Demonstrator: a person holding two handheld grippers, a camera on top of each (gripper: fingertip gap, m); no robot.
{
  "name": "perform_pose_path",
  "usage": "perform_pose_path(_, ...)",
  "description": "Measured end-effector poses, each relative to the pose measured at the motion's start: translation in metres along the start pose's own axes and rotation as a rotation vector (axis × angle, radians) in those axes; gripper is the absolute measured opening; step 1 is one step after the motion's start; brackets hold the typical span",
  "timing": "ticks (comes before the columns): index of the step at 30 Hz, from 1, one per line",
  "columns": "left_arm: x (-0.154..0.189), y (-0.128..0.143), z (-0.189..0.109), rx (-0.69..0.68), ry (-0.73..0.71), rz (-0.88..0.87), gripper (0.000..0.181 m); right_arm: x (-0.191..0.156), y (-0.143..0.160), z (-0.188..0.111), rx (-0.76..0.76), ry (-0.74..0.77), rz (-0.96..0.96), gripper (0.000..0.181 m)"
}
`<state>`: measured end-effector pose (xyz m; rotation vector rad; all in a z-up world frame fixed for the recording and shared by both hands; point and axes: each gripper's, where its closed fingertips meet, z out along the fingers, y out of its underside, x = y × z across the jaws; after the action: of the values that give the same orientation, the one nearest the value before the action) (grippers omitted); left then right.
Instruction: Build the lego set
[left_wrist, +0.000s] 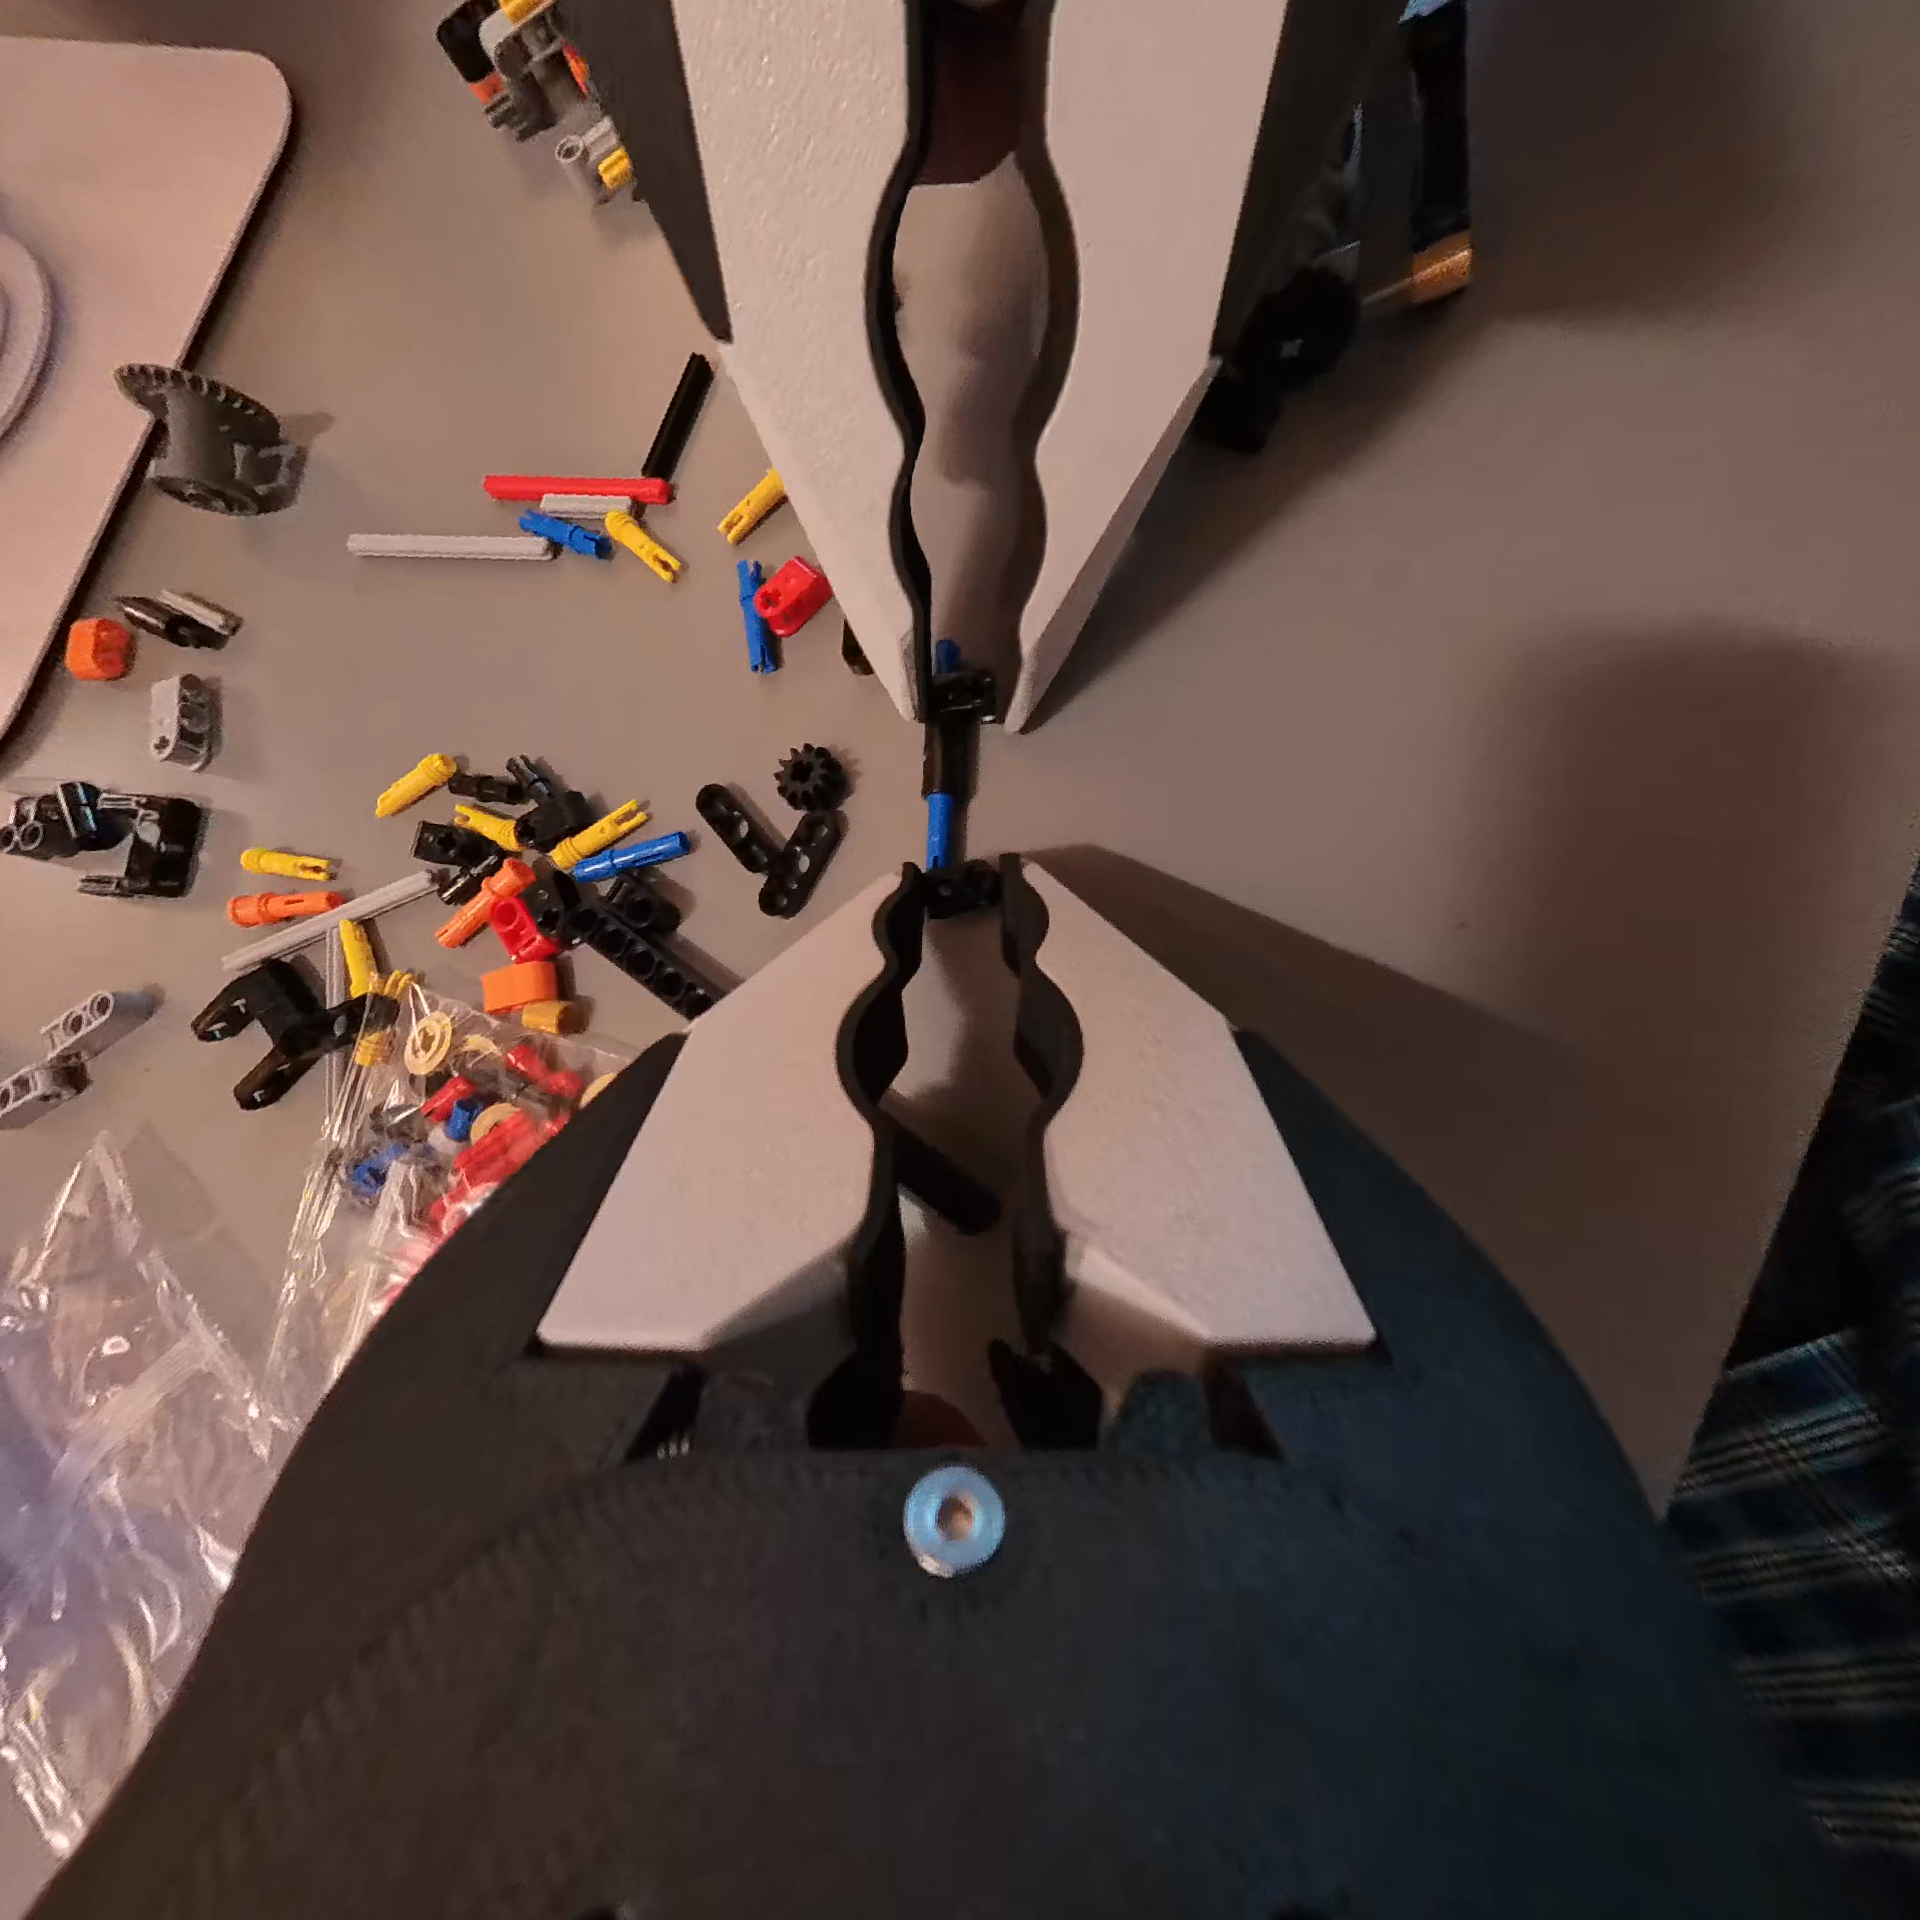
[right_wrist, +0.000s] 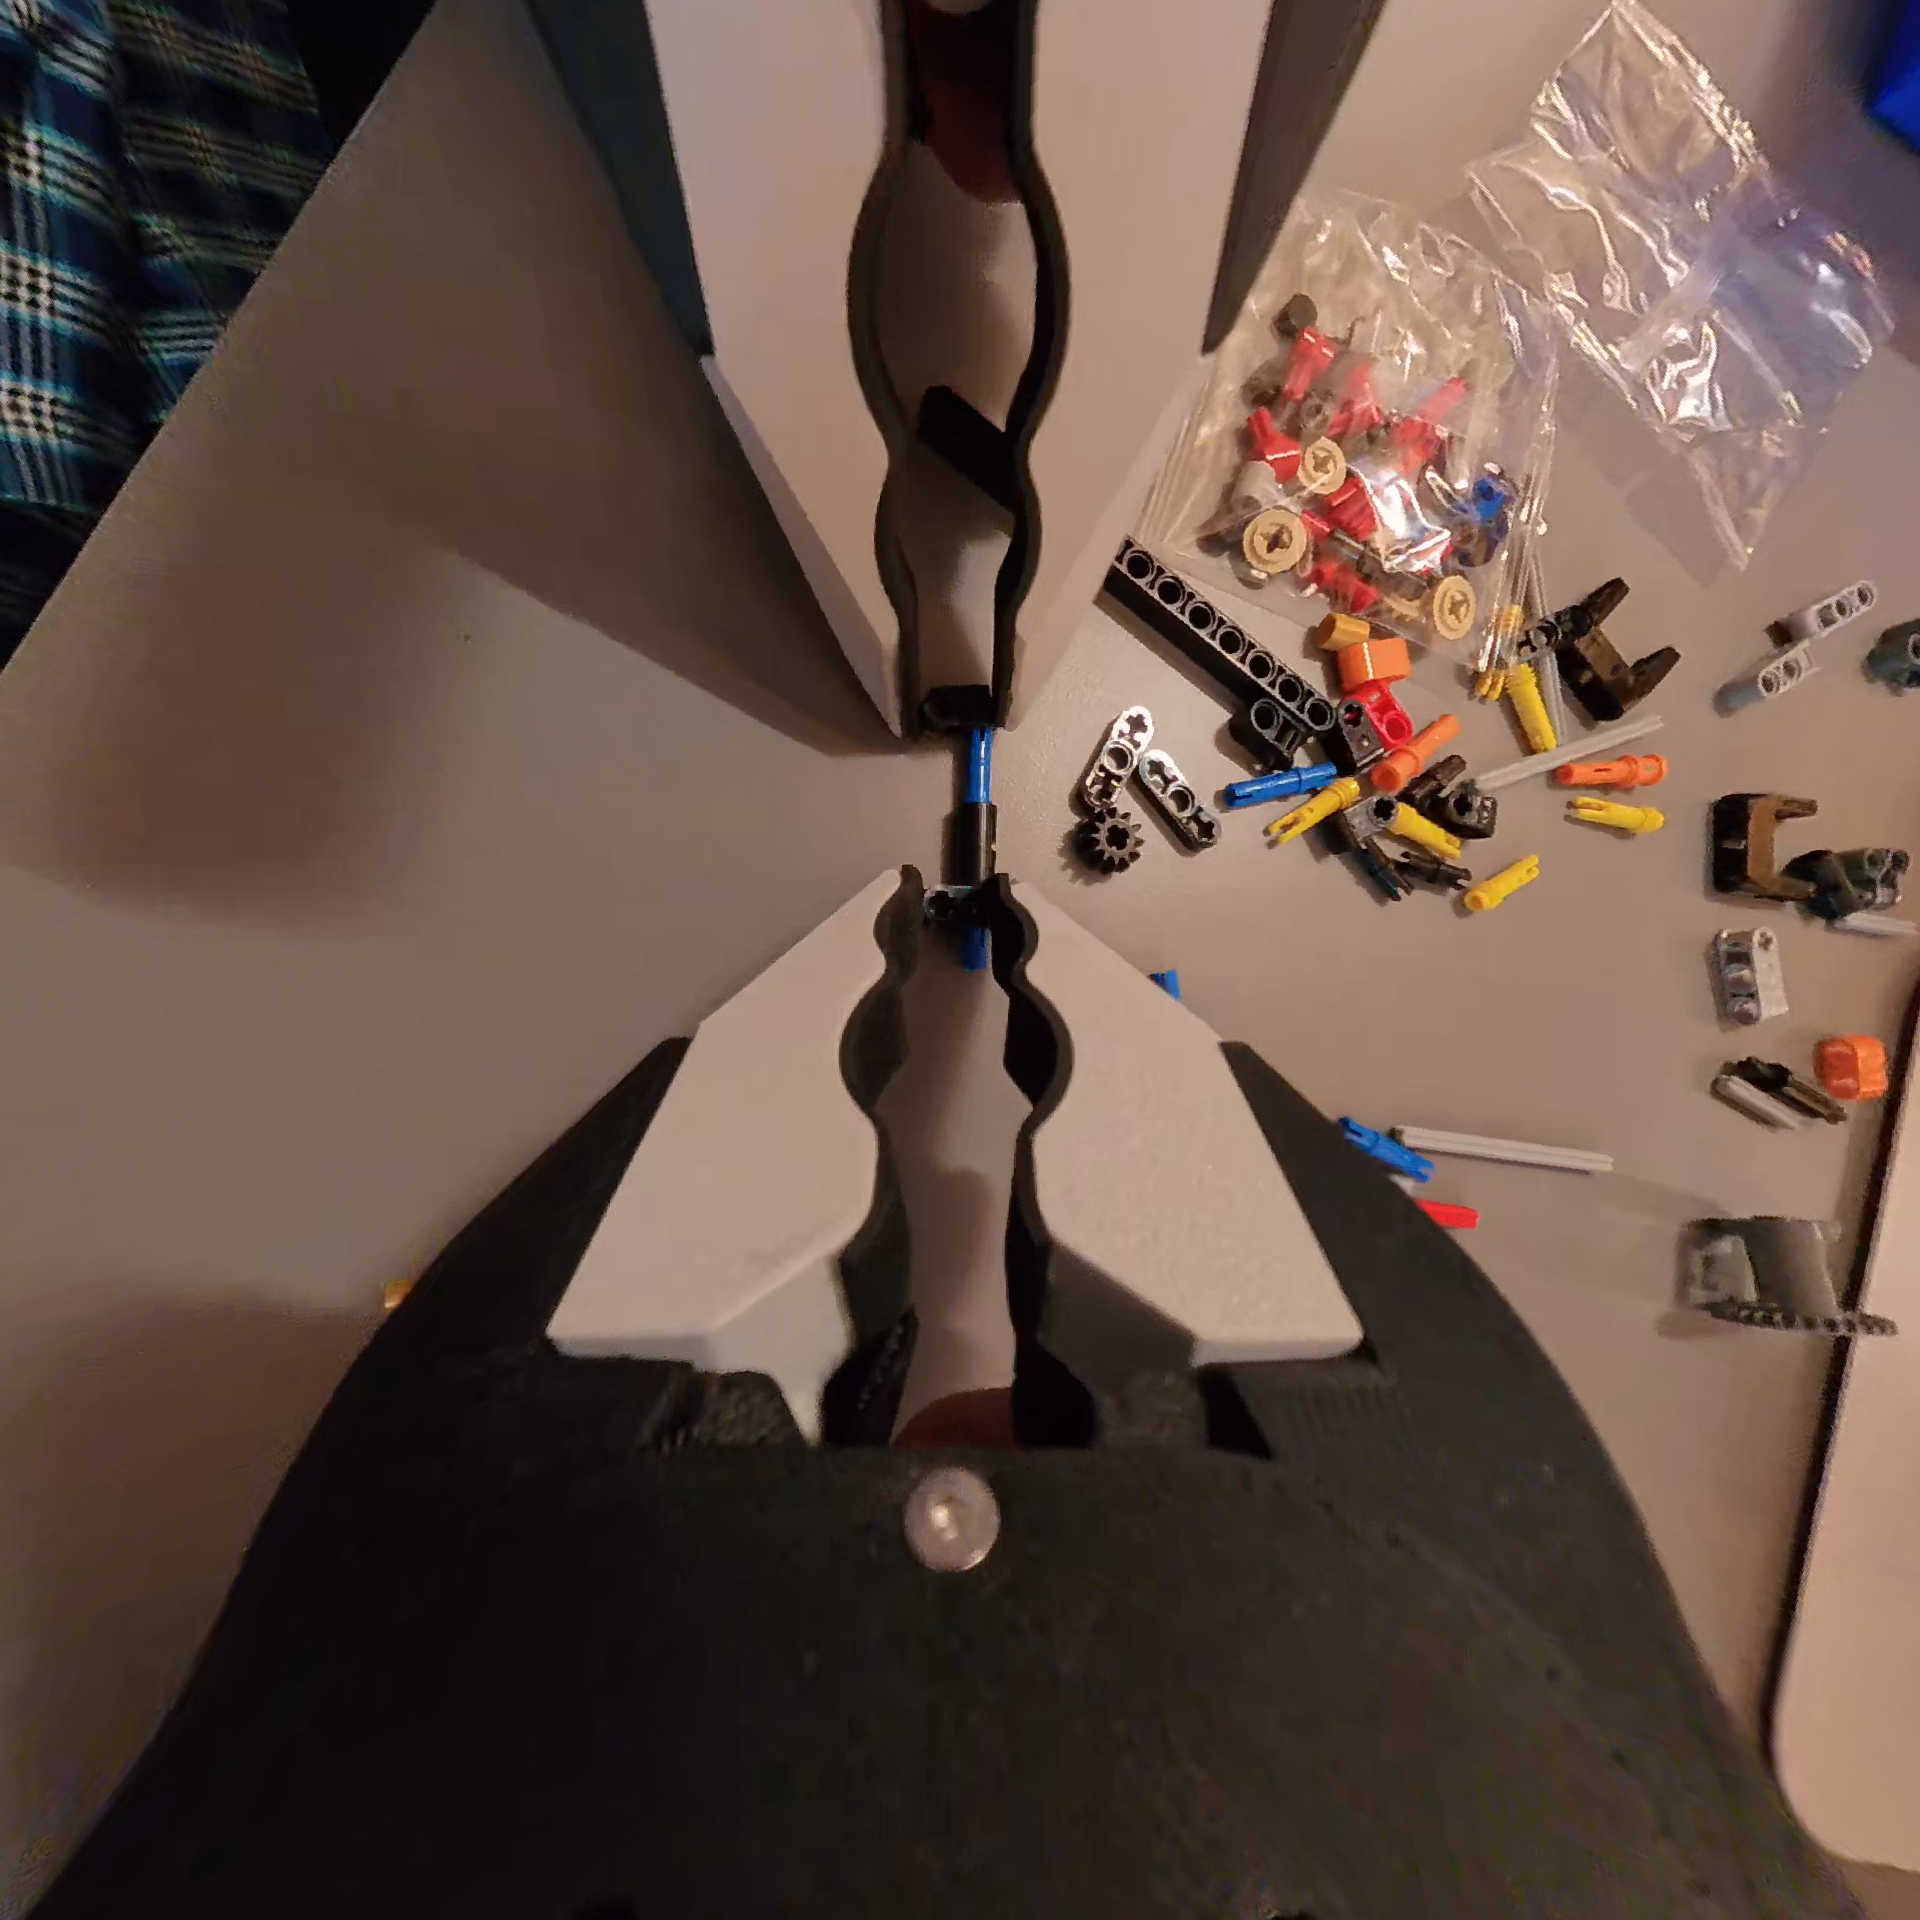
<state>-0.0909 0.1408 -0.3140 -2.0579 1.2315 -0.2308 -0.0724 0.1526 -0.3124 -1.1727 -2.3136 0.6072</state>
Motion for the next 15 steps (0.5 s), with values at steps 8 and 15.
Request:
perform_pose_path(8,0.0006,0.0,0.0006,0.017,0.08,0.051,0.013,0.0001,-0.0004,0.0001,0.034,-0.05,-0.059,0.01)
perform_pose_path(15,0.0021,-0.0009,-0.0001,0.01,0.088,0.059,0.013,0.0005,0.0001,0.0001,0.018,-0.057,-0.076,0.01)
